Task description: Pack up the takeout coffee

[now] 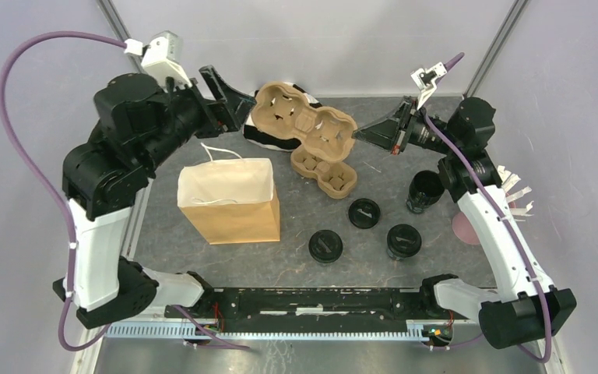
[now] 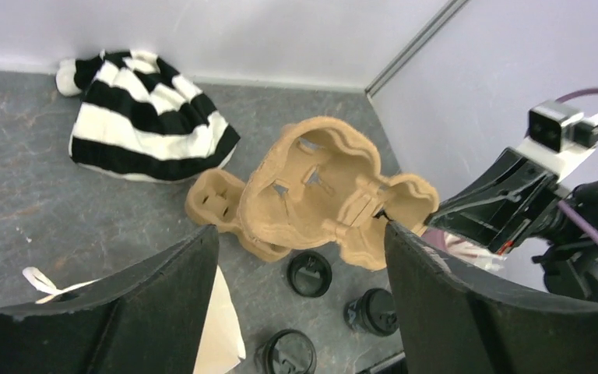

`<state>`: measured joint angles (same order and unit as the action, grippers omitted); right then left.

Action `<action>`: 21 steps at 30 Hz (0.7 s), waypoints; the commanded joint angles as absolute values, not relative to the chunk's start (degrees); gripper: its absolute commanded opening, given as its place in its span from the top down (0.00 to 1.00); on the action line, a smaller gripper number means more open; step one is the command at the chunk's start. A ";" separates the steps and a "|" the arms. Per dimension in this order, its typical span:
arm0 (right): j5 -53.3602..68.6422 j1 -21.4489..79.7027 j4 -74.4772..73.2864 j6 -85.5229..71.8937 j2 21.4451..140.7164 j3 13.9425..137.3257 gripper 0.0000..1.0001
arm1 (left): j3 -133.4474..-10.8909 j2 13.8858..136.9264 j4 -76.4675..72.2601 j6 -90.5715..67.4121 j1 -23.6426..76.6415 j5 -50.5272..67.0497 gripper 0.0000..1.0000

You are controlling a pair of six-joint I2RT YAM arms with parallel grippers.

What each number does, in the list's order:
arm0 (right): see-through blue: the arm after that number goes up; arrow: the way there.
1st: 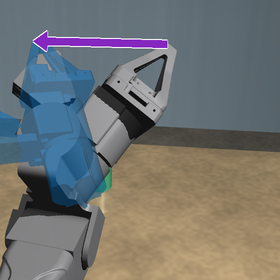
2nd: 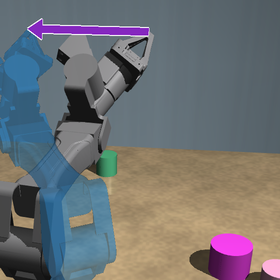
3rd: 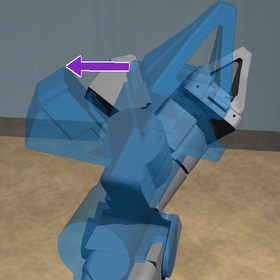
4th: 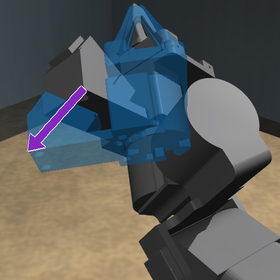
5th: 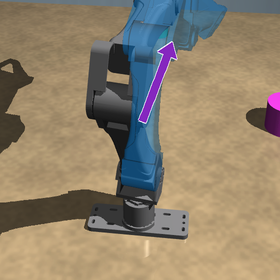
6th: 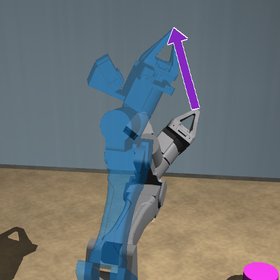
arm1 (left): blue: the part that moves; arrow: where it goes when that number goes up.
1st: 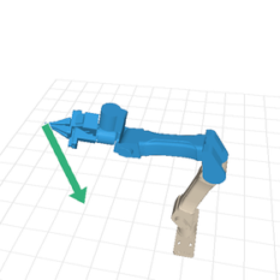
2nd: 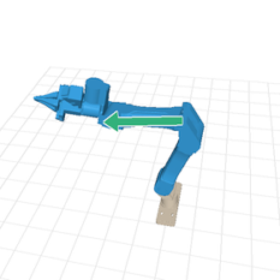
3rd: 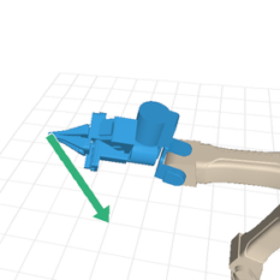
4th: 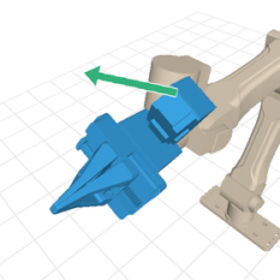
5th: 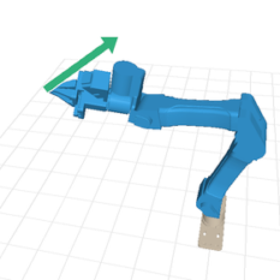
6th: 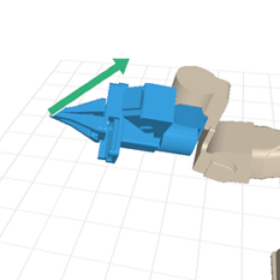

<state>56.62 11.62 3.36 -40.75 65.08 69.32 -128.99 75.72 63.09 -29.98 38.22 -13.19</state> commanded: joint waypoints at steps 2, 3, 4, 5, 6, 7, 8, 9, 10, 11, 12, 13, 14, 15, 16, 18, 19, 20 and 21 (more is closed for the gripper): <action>62.55 11.64 7.15 -44.15 63.45 70.44 1.00 | -128.66 77.89 66.87 -34.38 37.33 -6.49 0.22; 63.15 11.61 7.20 -44.34 63.11 70.08 1.00 | -128.55 77.77 66.68 -35.27 37.22 -4.82 0.25; 63.80 11.60 7.25 -44.55 62.71 69.59 1.00 | -128.50 77.63 66.63 -35.85 37.12 -2.83 0.27; 64.25 11.61 7.42 -44.94 62.23 68.98 1.00 | -128.57 77.67 66.94 -36.65 37.03 -1.55 0.29; 64.47 11.65 8.02 -45.61 61.89 68.21 1.00 | -128.52 77.88 67.62 -37.25 36.98 -0.53 0.31; 64.73 11.66 8.89 -46.31 61.39 67.57 1.00 | -128.39 78.09 68.57 -37.78 36.94 -0.30 0.32; 65.06 11.69 9.87 -47.16 61.04 66.79 1.00 | -128.03 78.12 69.19 -38.21 36.92 0.39 0.33; 65.58 11.66 10.67 -47.85 60.63 66.24 1.00 | -127.38 77.95 69.45 -38.38 36.85 1.03 0.34; 65.89 11.57 10.58 -47.90 60.45 66.02 1.00 | -126.83 77.63 69.51 -38.26 36.83 0.90 0.35; 66.30 11.59 9.98 -47.61 60.31 65.94 1.00 | -126.49 77.16 69.51 -38.16 36.83 0.36 0.35; 66.56 11.62 9.53 -47.33 60.21 65.95 1.00 | -126.40 76.83 69.41 -38.03 36.83 -0.59 0.35; 66.89 11.64 9.19 -47.11 60.12 65.95 1.00 | -126.51 76.43 69.41 -37.91 36.83 -2.10 0.35; 67.23 11.71 9.01 -47.02 60.12 65.89 1.00 | -126.68 76.08 69.47 -37.76 36.83 -3.20 0.36; 67.53 11.64 8.89 -47.00 60.11 65.85 1.00 | -126.69 75.70 69.39 -37.67 36.83 -4.08 0.37; 67.83 11.64 8.86 -47.06 60.17 65.84 1.00 | -126.53 75.40 69.32 -37.50 36.83 -4.77 0.37; 68.40 11.60 8.87 -47.17 60.19 65.97 1.00 | -125.69 74.88 69.42 -37.44 36.85 -5.92 0.39; 68.70 11.66 8.81 -47.17 60.23 66.00 1.00 | -125.06 74.74 69.42 -37.44 36.85 -6.18 0.39; 68.89 11.62 8.87 -47.18 60.33 66.03 1.00 | -124.56 74.63 69.37 -37.49 36.83 -6.29 0.40; 69.04 11.63 8.88 -47.18 60.37 65.95 1.00 | -124.08 74.64 69.38 -37.52 36.83 -6.02 0.40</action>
<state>66.50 11.62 6.39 -46.87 61.01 65.95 -125.34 76.09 69.80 -35.75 37.19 -4.27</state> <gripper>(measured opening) 0.010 0.609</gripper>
